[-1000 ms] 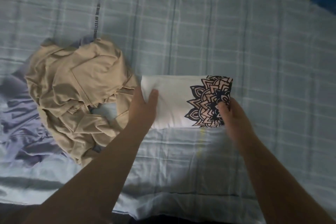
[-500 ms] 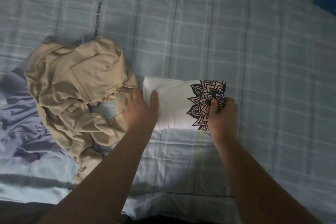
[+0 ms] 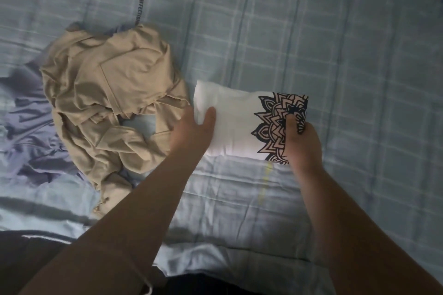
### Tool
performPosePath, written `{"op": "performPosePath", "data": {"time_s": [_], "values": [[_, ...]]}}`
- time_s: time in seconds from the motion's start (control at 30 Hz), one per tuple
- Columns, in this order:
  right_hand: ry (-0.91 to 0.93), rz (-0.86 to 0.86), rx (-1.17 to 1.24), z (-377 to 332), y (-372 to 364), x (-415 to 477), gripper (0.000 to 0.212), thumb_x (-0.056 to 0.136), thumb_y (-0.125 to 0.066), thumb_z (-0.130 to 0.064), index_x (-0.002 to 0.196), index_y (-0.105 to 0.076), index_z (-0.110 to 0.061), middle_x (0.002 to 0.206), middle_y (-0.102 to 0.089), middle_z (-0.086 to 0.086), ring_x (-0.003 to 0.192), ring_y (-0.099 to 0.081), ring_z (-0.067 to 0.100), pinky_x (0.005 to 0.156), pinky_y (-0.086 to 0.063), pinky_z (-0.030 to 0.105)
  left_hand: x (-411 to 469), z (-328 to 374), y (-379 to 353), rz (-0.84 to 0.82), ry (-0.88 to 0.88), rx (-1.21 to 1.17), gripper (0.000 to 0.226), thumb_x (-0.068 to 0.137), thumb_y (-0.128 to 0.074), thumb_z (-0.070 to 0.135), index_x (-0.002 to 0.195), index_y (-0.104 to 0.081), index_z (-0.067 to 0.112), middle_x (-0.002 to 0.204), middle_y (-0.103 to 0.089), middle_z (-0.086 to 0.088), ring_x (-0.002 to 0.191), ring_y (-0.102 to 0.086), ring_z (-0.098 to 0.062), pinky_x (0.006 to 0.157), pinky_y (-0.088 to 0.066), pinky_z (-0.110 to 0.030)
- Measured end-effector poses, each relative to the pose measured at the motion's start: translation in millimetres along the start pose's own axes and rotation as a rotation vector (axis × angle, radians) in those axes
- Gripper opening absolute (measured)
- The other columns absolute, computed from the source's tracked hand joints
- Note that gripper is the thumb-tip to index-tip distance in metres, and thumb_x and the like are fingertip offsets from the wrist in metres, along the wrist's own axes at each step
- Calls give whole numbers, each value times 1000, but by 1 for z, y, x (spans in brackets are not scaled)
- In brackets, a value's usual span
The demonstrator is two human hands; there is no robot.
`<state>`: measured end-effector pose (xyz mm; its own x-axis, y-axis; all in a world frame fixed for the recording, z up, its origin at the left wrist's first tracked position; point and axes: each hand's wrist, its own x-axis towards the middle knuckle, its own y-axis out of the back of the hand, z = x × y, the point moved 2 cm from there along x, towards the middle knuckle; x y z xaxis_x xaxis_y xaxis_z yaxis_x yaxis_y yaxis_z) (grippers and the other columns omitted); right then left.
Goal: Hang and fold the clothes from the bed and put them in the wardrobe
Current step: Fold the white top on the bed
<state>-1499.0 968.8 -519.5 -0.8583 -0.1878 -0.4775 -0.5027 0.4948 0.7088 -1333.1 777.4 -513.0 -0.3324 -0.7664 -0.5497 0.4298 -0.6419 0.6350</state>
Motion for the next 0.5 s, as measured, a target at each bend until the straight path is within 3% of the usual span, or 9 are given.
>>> {"op": "performPosePath", "data": {"time_s": [0.13,0.23,0.4,0.5], "values": [[58,38,163,-5,10,-12,44,101,-38,-51,102,-61,-13,87,-66,-3,81,-63,21,68,-45,29,-9,-3,13,36,-35,-150,49,95,-51,49,133,-56,19,118,-66,-6,111,-60,-31,93,-44,-33],[117,47,226,-16,30,-30,33,102,-38,-51,100,-57,-24,82,-60,-13,74,-58,5,62,-40,23,-30,1,27,95,-95,-237,35,91,-48,54,110,-63,29,89,-68,10,91,-63,-20,78,-49,-28],[234,-57,389,-46,95,-73,34,95,-40,-60,98,-59,-32,94,-69,-9,87,-66,8,73,-49,27,-98,29,74,92,-120,-489,38,91,-44,66,100,-68,38,92,-71,17,90,-65,-5,77,-51,-30],[273,-165,497,-65,138,-111,28,90,-42,-63,96,-61,-42,102,-71,-9,95,-69,11,82,-55,34,-155,47,107,108,-120,-573,29,96,-42,63,95,-69,51,93,-71,28,89,-66,7,68,-49,-10]]}}
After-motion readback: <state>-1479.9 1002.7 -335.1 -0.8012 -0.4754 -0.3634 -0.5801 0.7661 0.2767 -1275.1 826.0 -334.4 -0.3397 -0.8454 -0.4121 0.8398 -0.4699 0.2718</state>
